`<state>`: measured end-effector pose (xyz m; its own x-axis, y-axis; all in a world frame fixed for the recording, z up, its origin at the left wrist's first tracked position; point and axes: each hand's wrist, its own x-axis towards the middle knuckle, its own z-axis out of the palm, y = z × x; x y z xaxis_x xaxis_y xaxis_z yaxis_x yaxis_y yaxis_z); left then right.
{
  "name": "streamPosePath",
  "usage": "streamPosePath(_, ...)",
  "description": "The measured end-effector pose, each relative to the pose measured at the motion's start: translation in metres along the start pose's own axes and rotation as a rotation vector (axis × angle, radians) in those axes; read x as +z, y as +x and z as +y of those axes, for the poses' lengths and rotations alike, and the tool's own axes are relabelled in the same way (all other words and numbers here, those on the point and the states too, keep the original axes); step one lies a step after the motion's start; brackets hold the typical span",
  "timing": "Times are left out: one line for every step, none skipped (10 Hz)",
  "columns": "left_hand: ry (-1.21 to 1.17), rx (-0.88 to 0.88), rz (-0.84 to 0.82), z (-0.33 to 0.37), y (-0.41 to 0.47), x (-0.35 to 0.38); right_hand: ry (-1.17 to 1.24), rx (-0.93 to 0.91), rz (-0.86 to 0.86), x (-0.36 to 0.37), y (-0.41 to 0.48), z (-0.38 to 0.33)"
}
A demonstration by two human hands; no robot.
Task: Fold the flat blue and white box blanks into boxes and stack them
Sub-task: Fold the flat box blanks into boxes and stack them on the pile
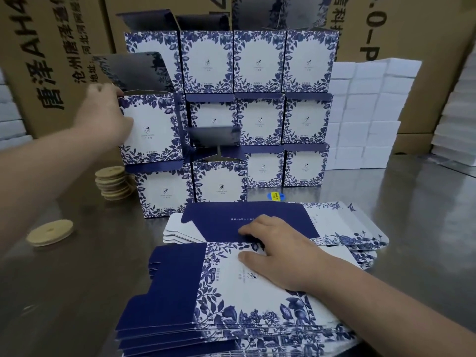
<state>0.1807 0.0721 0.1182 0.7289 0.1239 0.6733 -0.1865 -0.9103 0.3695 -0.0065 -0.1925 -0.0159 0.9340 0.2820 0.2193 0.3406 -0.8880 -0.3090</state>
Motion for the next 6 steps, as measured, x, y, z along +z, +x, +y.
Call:
streamPosePath(-0.025, 0.037, -0.010, -0.001, -0.001, -0.001, -0.001, 0.000, 0.003, 0.000, 0.000, 0.000)
streamPosePath(-0.061, 0.048, 0.077, 0.005, -0.009, -0.001, -0.002, 0.002, 0.008, 0.001, 0.000, 0.000)
streamPosePath(-0.082, 0.108, 0.272, 0.007, -0.032, 0.000, 0.000, 0.001, 0.008, 0.001, 0.000, 0.001)
streamPosePath(-0.087, 0.212, 0.204, -0.002, -0.072, 0.016, 0.004, 0.002, 0.003, 0.001, 0.000, 0.000)
streamPosePath(-0.078, 0.198, -0.025, -0.011, -0.096, 0.035, 0.003, 0.006, 0.005, 0.001, 0.000, 0.000)
streamPosePath(-0.089, 0.115, -0.084, -0.018, -0.107, 0.051, 0.001, 0.007, 0.003, 0.001, 0.000, 0.000)
